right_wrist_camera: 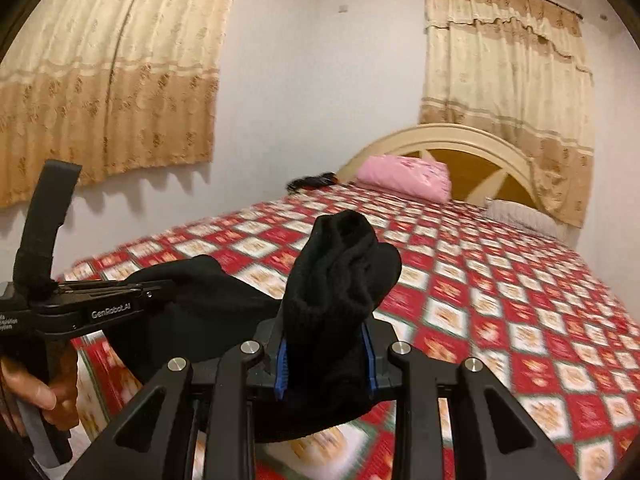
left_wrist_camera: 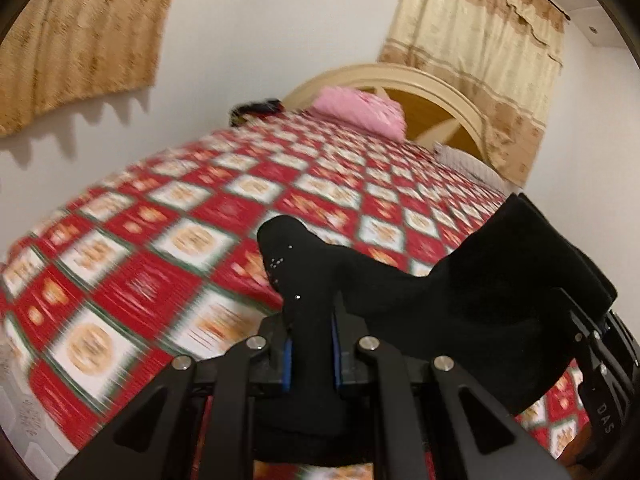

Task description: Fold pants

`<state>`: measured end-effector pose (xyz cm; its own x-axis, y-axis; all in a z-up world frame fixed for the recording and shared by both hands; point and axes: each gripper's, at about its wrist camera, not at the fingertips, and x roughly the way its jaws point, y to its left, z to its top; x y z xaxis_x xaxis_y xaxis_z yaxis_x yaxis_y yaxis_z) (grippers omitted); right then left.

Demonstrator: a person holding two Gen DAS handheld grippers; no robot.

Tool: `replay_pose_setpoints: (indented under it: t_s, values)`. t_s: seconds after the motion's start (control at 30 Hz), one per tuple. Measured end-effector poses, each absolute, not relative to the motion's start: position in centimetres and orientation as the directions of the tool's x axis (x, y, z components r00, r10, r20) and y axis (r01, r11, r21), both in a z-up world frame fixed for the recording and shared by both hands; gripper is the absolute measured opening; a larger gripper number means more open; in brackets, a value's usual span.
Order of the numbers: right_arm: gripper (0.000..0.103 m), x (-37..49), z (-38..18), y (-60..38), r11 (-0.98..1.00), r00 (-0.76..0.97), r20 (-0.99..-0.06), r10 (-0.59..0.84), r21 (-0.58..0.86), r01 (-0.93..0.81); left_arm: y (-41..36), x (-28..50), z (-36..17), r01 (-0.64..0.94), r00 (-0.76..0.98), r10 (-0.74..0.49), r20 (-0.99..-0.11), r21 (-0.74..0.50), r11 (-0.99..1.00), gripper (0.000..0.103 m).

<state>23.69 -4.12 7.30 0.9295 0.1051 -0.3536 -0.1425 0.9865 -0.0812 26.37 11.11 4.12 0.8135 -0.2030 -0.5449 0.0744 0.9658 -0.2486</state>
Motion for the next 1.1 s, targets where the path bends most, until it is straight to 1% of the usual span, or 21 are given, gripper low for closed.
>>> replay_pose_setpoints:
  t_s: [0.1, 0.17, 0.27, 0.3, 0.33, 0.37, 0.4, 0.43, 0.47, 0.53, 0.57, 0.6, 0.7, 0.77, 0.8, 0.83, 0.87, 0.9, 0.97, 1.03, 1.1]
  values:
    - [0.03, 26.6, 6.0, -3.4, 0.987, 0.914, -0.385, 0.13, -0.035, -0.155, 12.5, 27.2, 4.5, 0.026, 0.833, -0.134, -0.537, -0.203, 0.979, 0.015]
    - [0.03, 28.6, 3.9, -3.2, 0.987, 0.887, -0.444, 0.13, -0.026, -0.157, 13.2, 28.1, 3.8, 0.01, 0.826, -0.107, -0.553, -0.174, 0.985, 0.015]
    - [0.03, 30.3, 0.5, -3.5, 0.986, 0.827, -0.553, 0.106, -0.048, -0.158, 13.2, 29.8, 0.9, -0.004, 0.767, -0.08, -0.636, -0.129, 0.992, 0.017]
    - [0.03, 30.9, -1.2, -3.8, 0.986, 0.787, -0.61, 0.091, -0.056, -0.157, 13.2, 30.3, -0.7, -0.013, 0.728, -0.076, -0.681, -0.125, 0.992, 0.02]
    - [0.031, 31.2, -2.2, -3.9, 0.986, 0.757, -0.649, 0.071, -0.07, -0.153, 13.2, 30.5, -1.8, -0.032, 0.7, -0.061, -0.711, -0.117, 0.993, 0.026]
    - [0.036, 31.5, -3.1, -4.2, 0.985, 0.726, -0.686, 0.057, -0.079, -0.152, 13.3, 30.6, -2.6, -0.051, 0.681, -0.045, -0.731, -0.11, 0.993, 0.037]
    - [0.038, 31.4, -3.7, -4.8, 0.986, 0.702, -0.709, 0.061, -0.066, -0.153, 13.5, 30.6, -3.6, -0.068, 0.666, -0.036, -0.745, -0.109, 0.992, 0.046]
    - [0.045, 30.9, -3.5, -5.4, 0.988, 0.709, -0.701, 0.075, -0.042, -0.146, 13.7, 30.4, -4.0, -0.081, 0.662, -0.024, -0.75, -0.103, 0.991, 0.059]
    - [0.061, 30.6, -3.0, -6.0, 0.991, 0.714, -0.697, 0.069, -0.037, -0.132, 13.7, 30.0, -4.1, -0.09, 0.665, -0.008, -0.747, -0.091, 0.992, 0.071]
    - [0.077, 29.5, -2.2, -7.1, 0.994, 0.726, -0.687, 0.031, -0.058, -0.097, 14.3, 29.1, -4.1, -0.095, 0.674, 0.03, -0.738, -0.046, 0.994, 0.084]
    - [0.077, 29.0, -2.0, -7.6, 0.994, 0.73, -0.682, 0.034, -0.056, -0.099, 14.6, 28.5, -3.9, -0.097, 0.675, 0.052, -0.736, -0.019, 0.995, 0.089]
    - [0.077, 28.1, -1.7, -8.3, 0.994, 0.736, -0.676, 0.044, -0.041, -0.098, 15.0, 28.0, -3.8, -0.105, 0.679, 0.07, -0.731, -0.001, 0.995, 0.091]
    - [0.077, 26.2, -0.6, -9.6, 0.998, 0.768, -0.639, 0.04, -0.004, -0.056, 16.8, 26.7, -2.8, -0.157, 0.692, 0.129, -0.71, 0.027, 0.987, 0.092]
    - [0.077, 26.0, 0.7, -10.2, 1.0, 0.807, -0.591, 0.024, 0.011, -0.022, 17.6, 26.6, -2.0, -0.194, 0.704, 0.156, -0.693, 0.024, 0.981, 0.092]
    - [0.076, 26.0, 1.4, -9.8, 1.0, 0.827, -0.562, 0.027, 0.012, -0.025, 17.8, 26.5, -1.4, -0.217, 0.717, 0.177, -0.674, 0.024, 0.976, 0.092]
    - [0.059, 26.0, 2.3, -9.0, 0.999, 0.846, -0.531, 0.039, -0.007, -0.051, 17.7, 26.6, -0.6, -0.221, 0.74, 0.18, -0.648, 0.018, 0.975, 0.092]
    - [0.029, 26.5, 2.6, -8.3, 0.997, 0.849, -0.527, 0.041, -0.032, -0.068, 17.4, 26.9, -0.1, -0.21, 0.757, 0.17, -0.631, 0.012, 0.978, 0.092]
    - [0.021, 27.2, 3.0, -7.1, 0.993, 0.845, -0.533, 0.046, -0.07, -0.098, 16.9, 27.3, 0.3, -0.196, 0.765, 0.16, -0.624, 0.011, 0.981, 0.092]
    - [0.02, 28.7, 3.3, -6.0, 0.988, 0.835, -0.544, 0.082, -0.064, -0.139, 15.2, 28.5, 1.3, -0.156, 0.787, 0.138, -0.602, 0.022, 0.987, 0.092]
    - [0.02, 30.9, 2.7, -5.1, 0.987, 0.807, -0.581, 0.109, -0.031, -0.156, 13.7, 29.5, 1.5, -0.115, 0.806, 0.107, -0.582, 0.023, 0.993, 0.093]
    - [0.02, 33.0, 1.3, -4.7, 0.987, 0.767, -0.63, 0.124, 0.0, -0.159, 11.9, 31.3, 0.7, -0.091, 0.778, 0.1, -0.62, 0.047, 0.995, 0.093]
